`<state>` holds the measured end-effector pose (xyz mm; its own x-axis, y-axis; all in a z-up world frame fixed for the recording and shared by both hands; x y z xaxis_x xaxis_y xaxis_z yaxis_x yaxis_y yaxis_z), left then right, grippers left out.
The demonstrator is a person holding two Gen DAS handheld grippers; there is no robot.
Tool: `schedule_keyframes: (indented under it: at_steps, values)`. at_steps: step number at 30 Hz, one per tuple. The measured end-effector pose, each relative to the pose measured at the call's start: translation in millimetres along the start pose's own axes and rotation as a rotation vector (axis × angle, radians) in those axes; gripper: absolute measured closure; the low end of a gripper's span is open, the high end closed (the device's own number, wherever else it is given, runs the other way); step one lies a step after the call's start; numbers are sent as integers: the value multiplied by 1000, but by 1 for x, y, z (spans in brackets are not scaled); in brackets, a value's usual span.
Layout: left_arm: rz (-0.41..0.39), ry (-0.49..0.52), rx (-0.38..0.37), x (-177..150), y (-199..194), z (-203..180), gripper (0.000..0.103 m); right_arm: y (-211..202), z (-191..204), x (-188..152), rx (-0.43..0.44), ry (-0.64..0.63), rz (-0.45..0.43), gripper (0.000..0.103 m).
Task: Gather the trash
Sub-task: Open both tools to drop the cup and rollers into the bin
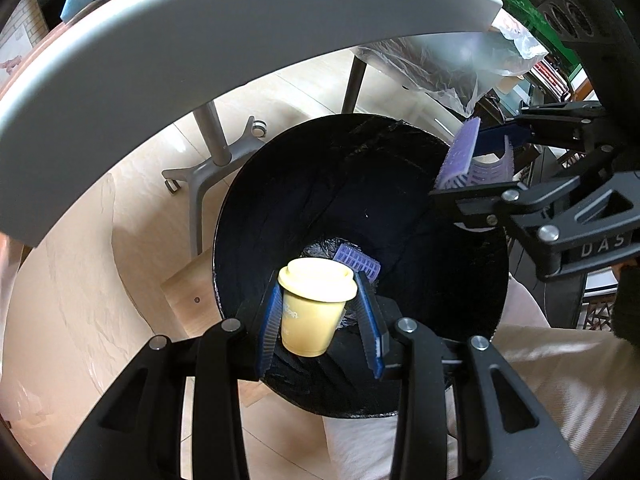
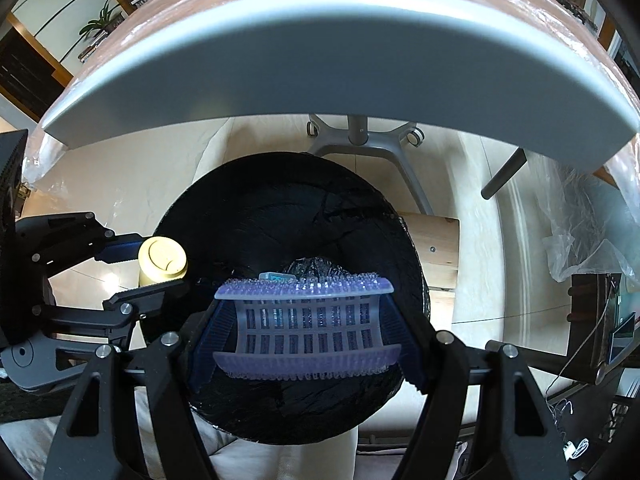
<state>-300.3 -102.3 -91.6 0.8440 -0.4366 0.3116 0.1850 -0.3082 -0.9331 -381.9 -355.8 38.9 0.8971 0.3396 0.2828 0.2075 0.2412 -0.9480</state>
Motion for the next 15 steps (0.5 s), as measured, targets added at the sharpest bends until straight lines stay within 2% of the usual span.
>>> schedule_keyframes:
  at_steps: [7, 9, 10, 13, 15]
  values:
    - [-10, 9, -18, 3, 1, 2, 65, 1, -2, 2, -10, 15, 3, 31]
    - [-19, 0, -22, 4, -1, 4, 48, -2, -4, 1, -13, 26, -2, 23]
    - [-34, -12, -27, 5, -3, 5, 31, -3, -5, 1, -11, 30, -5, 17]
    - [-41, -40, -63, 7, -9, 9, 30, -9, -8, -3, -4, 40, -14, 17]
    - [-48, -36, -52, 6, -11, 8, 30, -13, -9, -4, -5, 43, -17, 17]
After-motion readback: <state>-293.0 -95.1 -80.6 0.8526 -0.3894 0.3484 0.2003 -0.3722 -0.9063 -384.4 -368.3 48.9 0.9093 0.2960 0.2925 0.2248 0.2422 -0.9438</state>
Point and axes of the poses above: each gripper's, at about its wrist camera, not at the fingertips, and y roughly the way its jaws point, z to its left, x to its top, the point moved 1 cm from there along y, roughly the way its jaws point, and after that the axes turned 15 degrees about -y, right-handed, at the moved point
